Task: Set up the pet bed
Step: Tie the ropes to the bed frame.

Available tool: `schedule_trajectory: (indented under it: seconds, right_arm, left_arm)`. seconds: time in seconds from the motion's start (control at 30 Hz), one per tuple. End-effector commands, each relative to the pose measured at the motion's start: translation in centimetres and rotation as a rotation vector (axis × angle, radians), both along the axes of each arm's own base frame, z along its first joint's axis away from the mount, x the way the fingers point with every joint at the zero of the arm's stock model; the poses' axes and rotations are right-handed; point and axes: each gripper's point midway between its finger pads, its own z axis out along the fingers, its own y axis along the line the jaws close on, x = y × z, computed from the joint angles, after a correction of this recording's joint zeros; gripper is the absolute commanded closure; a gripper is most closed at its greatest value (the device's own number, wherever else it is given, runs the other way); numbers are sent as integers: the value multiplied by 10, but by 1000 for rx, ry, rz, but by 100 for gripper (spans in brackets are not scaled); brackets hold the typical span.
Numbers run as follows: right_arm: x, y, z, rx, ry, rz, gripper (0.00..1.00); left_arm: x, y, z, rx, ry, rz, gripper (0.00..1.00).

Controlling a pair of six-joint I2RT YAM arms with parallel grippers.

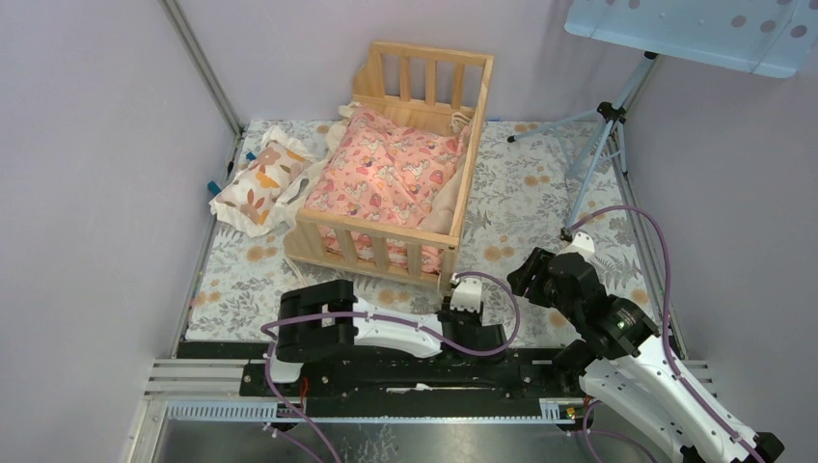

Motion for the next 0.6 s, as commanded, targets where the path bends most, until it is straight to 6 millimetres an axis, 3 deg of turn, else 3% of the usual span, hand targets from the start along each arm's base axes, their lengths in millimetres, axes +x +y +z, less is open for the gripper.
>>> schedule_trajectory:
  seconds: [0.0, 0.23, 0.43, 0.57]
  right_arm:
    - [7, -2, 2, -15, -27, -16, 40]
    - [7, -3, 2, -17, -32, -18, 40]
    - [9, -2, 4, 1, -59, -19, 40]
    - [11, 10, 6, 47, -117, 41, 39]
  left_arm:
    - [0, 10, -10, 35, 43, 20, 65]
    - [-1, 22, -13, 60, 44, 23, 95]
    - [2, 44, 1, 45, 11, 48, 100]
    - [3, 54, 10, 13, -7, 34, 100]
